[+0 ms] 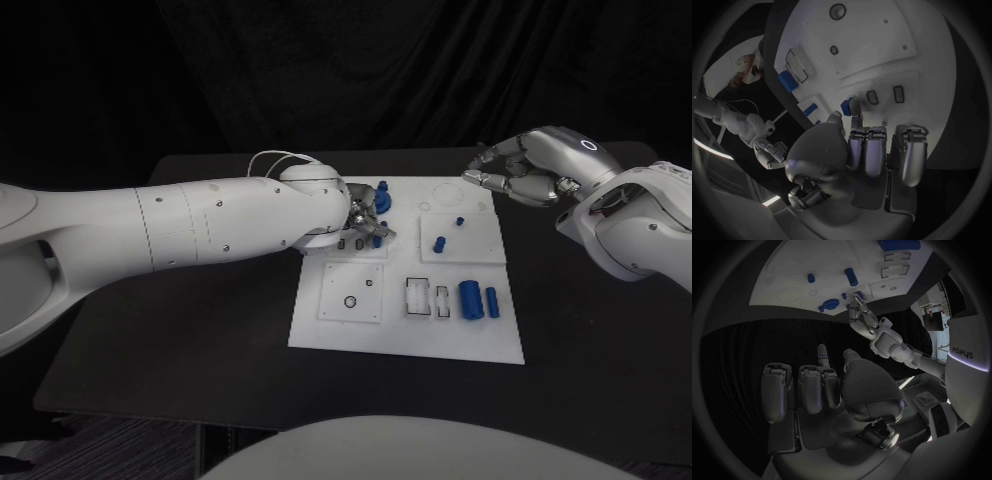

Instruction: Assemble the parts on the task board

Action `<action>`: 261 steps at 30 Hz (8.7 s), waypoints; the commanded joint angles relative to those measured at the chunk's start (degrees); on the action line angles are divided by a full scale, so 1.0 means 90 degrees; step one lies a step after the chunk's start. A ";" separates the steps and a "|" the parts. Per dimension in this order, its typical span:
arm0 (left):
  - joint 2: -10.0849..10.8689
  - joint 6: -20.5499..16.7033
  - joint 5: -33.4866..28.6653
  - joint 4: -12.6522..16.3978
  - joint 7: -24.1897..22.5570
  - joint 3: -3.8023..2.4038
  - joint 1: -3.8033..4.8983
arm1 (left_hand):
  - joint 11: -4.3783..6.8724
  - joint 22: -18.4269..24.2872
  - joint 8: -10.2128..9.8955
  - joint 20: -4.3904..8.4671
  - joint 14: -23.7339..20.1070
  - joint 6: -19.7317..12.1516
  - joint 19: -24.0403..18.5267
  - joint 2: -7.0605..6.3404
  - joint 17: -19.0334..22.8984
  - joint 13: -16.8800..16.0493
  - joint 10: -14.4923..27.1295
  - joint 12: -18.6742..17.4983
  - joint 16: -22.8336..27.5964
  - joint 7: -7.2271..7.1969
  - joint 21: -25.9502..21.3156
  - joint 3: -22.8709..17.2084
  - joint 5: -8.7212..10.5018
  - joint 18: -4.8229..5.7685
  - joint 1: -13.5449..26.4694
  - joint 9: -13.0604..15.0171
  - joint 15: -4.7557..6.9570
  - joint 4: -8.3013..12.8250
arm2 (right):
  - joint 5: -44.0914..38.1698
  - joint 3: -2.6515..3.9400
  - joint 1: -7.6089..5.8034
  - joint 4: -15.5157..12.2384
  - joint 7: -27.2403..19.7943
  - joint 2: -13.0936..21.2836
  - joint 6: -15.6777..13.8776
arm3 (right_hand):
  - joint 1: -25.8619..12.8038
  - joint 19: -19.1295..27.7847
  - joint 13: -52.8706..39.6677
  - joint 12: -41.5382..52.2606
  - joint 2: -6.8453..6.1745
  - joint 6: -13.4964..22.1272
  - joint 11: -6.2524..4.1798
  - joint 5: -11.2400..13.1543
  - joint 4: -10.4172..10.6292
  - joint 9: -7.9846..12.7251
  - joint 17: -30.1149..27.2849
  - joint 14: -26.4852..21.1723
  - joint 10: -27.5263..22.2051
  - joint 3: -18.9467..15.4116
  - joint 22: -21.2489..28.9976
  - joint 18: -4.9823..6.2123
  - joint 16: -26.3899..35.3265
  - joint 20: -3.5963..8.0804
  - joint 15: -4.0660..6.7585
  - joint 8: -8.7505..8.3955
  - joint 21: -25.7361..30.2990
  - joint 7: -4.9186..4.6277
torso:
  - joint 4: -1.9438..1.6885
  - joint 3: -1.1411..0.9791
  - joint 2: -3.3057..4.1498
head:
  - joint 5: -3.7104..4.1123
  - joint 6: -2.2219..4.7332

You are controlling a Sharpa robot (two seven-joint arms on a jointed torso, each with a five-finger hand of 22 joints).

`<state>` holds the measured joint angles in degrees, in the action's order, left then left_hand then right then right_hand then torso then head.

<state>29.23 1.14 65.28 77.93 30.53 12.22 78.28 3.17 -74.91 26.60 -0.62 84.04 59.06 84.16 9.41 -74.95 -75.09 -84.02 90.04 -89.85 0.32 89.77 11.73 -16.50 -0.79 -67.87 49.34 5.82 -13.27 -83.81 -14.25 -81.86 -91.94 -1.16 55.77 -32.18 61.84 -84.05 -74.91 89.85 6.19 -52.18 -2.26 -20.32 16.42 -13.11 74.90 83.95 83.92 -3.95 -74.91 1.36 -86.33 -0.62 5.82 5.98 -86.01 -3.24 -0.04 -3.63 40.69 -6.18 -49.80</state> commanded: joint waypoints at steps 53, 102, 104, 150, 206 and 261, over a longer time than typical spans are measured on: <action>0.0053 0.0231 0.0036 0.0030 -0.0213 -0.0004 -0.0015 | -0.0023 -0.1588 -0.0626 -0.0024 0.0662 -0.0048 0.0575 -0.0291 -0.1673 -0.1657 -0.0664 -0.0004 -0.0017 0.0058 -0.0037 -0.0502 -0.0533 0.0060 -0.0079 0.0436 -0.0015 0.0091 | -0.0039 0.0005 0.0014 0.0079 -0.0024 -0.0057 -0.0039 | -0.0163 -0.0435 -0.1677 0.0017 0.0095 -0.0110 0.0034 0.0008 0.0011 0.0013 0.0803 0.0508 0.0675 -0.0305 -0.1512 -0.0025 0.0013 -0.0059 -0.0054 -0.0072 0.0031 -0.0011 | -0.0003 0.0005 -0.0004 | 0.0002 -0.0022; 0.0450 -0.0167 0.0036 0.0299 -0.0113 -0.0004 -0.0015 | -0.0019 -0.1526 -0.1010 -0.0019 0.0662 0.0021 0.0516 -0.0697 -0.1673 -0.1657 -0.0664 -0.0004 -0.0017 0.0057 -0.0096 -0.1676 -0.1090 0.0038 -0.0274 0.0715 -0.0011 0.0109 | -0.0039 0.0005 0.0017 0.0106 0.0026 -0.0051 0.0058 | 0.0032 -0.0429 -0.1677 0.0017 0.0126 -0.0132 0.0034 -0.0267 0.0014 0.0022 0.0791 0.0506 0.0675 -0.0331 -0.1508 -0.0022 0.0015 -0.0058 -0.0054 -0.0103 0.0043 -0.0013 | -0.0012 0.0003 0.0000 | -0.0047 -0.0022; 0.0492 -0.0194 0.0036 0.0327 -0.0105 -0.0004 -0.0015 | -0.0020 -0.1523 -0.1022 -0.0020 0.0662 0.0029 0.0513 -0.0709 -0.1673 -0.1656 -0.0663 -0.0005 -0.0017 0.0057 -0.0099 -0.1726 -0.1085 0.0036 -0.0261 0.0723 -0.0012 0.0096 | -0.0039 0.0005 0.0017 0.0106 0.0028 -0.0051 0.0059 | 0.0045 -0.0432 -0.1677 0.0017 0.0124 -0.0132 0.0034 -0.0278 0.0011 0.0023 0.0789 0.0506 0.0675 -0.0332 -0.1510 -0.0024 0.0016 -0.0058 -0.0054 -0.0105 0.0039 -0.0013 | -0.0011 0.0002 0.0000 | -0.0059 -0.0022; 0.0651 -0.0354 0.0036 0.0482 0.0076 -0.0003 -0.0138 | -0.0022 -0.1482 -0.1078 -0.0024 0.0662 0.0094 0.0477 -0.0778 -0.1673 -0.1623 -0.0631 -0.0046 -0.0017 0.0059 -0.0139 -0.2031 -0.0986 0.0022 -0.0113 0.0803 -0.0013 -0.0021 | -0.0039 0.0004 0.0042 0.0139 0.0084 -0.0055 0.0129 | 0.0152 -0.0426 -0.1677 0.0017 0.0111 -0.0133 0.0035 -0.0358 -0.0005 0.0028 0.0773 0.0502 0.0675 -0.0334 -0.1506 -0.0021 0.0023 -0.0058 -0.0055 -0.0120 0.0051 -0.0014 | -0.0005 0.0014 0.0001 | -0.0137 -0.0022; 0.0650 -0.0431 0.0036 0.0463 -0.0146 -0.0003 -0.0174 | -0.0072 -0.1473 -0.1352 -0.0074 0.0662 0.0493 0.0468 -0.0630 -0.1673 -0.1611 -0.0621 -0.0064 -0.0017 0.0101 -0.0175 -0.1414 0.1394 0.0014 0.1584 0.0944 -0.0059 -0.0374 | -0.0039 0.0004 0.0053 0.0158 0.0177 -0.0059 0.0248 | 0.0207 -0.0424 -0.1677 0.0017 0.0124 -0.0134 0.0038 -0.0378 -0.0003 0.0031 0.0762 0.0500 0.0675 -0.0326 -0.1504 -0.0020 0.0028 -0.0059 -0.0055 -0.0128 0.0055 -0.0017 | -0.0003 0.0002 -0.0001 | -0.0177 -0.0022; 0.1180 -0.1069 0.0050 0.1031 -0.0453 -0.0004 -0.0152 | 0.0062 -0.1574 -0.1120 0.0042 0.0662 0.0559 0.0551 -0.0633 -0.1673 -0.1657 -0.0664 -0.0004 -0.0017 -0.0049 -0.0096 -0.1320 -0.0060 0.0046 0.0697 0.1736 0.0059 -0.0092 | -0.0039 0.0005 0.0095 0.0167 0.0198 -0.0011 0.0290 | 0.0222 -0.0417 -0.1677 0.0017 0.0159 -0.0140 0.0042 -0.0376 0.0019 0.0033 0.0742 0.0496 0.0675 -0.0328 -0.1499 -0.0016 0.0037 -0.0060 -0.0057 -0.0135 0.0070 -0.0022 | -0.0004 0.0006 0.0004 | -0.0154 -0.0022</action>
<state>39.73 -5.89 65.38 86.83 27.86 12.23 76.82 3.36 -74.91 16.64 -0.62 84.05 64.48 84.17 3.72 -74.90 -75.05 -83.84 89.80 -89.85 -0.01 88.66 -0.12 -17.12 -0.79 -61.25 64.87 5.83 -14.53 -83.85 -14.26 -81.14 -90.39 -0.50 55.61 -29.55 63.34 -84.05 -74.95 89.85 7.70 -53.15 -2.26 -23.48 16.43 -12.88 74.90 83.96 83.92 -6.63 -74.92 1.35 -86.33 -0.62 5.82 5.04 -85.57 -3.40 -0.08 -3.57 40.71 -7.55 -50.00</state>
